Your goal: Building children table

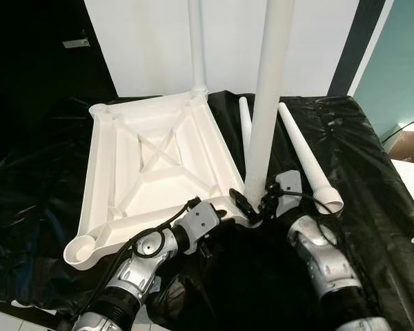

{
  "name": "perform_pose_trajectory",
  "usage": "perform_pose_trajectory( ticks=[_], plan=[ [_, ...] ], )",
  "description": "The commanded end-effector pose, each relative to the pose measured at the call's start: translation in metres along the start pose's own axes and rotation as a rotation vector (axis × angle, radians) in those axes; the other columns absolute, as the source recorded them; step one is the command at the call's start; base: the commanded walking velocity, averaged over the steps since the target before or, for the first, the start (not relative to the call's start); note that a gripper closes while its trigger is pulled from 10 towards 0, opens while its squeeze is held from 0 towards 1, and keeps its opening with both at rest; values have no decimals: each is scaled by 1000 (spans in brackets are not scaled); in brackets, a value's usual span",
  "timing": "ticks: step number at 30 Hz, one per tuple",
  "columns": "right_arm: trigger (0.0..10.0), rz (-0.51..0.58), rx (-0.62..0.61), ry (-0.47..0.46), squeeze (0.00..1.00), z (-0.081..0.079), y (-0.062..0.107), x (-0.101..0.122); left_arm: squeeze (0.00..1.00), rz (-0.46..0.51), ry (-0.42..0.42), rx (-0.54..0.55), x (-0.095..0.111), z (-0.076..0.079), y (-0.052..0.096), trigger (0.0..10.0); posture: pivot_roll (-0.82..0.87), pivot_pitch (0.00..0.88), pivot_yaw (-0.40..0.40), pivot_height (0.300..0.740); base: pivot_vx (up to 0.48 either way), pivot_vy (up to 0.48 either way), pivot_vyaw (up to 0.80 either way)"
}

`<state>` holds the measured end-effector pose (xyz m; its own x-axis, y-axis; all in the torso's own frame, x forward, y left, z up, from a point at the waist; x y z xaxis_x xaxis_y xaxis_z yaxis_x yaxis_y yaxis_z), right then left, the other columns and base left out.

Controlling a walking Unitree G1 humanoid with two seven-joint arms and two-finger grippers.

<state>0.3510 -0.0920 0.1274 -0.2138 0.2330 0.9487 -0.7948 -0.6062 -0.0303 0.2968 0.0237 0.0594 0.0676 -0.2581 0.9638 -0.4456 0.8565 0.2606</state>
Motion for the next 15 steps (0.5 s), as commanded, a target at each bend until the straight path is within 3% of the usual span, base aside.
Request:
perform_pose_trajectory(
  ticks=[1,4,5,7,8,10,11,13,15],
  plan=[
    [10000,25,96,-2,0,-1,-3,9,0,-190,84,-111,-52,27,6,10000,54,0,26,740,0,0,0],
    [10000,16,186,-3,0,-6,-1,8,0,-189,84,-111,-52,28,6,10000,52,0,29,740,0,0,0],
    [2235,10,222,-4,0,-8,0,8,0,-188,84,-112,-52,28,6,10000,52,0,29,740,0,0,0],
    [2235,9,268,-10,0,-10,2,9,0,-188,85,-111,-52,28,6,10000,54,0,29,740,0,0,0],
    [0,26,351,-12,0,-15,7,14,0,-189,86,-110,-52,28,6,10000,54,0,29,740,0,0,0],
    [0,26,351,-12,0,-15,7,14,0,-189,86,-110,-52,28,6,10000,54,0,29,740,0,0,0],
    [0,27,423,-5,0,-19,12,16,0,-190,87,-109,-53,28,7,10000,54,0,30,740,0,0,0],
    [0,27,423,-5,0,-19,12,16,0,-190,87,-109,-53,28,7,10000,54,0,30,740,0,0,0],
    [0,-11,498,12,0,-19,17,12,0,-190,87,-107,-53,28,7,10000,55,0,28,740,0,0,0]
  ],
)
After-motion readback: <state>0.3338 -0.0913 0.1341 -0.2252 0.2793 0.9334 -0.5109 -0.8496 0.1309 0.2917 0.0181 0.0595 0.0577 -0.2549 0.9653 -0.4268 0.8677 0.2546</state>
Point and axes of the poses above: a point about 5 cm out from each wrist's last joint towards the gripper, its own y axis pointing back from the gripper into the wrist, its own x axis along the axis of the wrist's last joint, z = x × y, the point moved 6 cm from there along -y, pointing out of the wrist towards the gripper, and after that the axes turned 13 degrees about y, right-handed, at the moved point
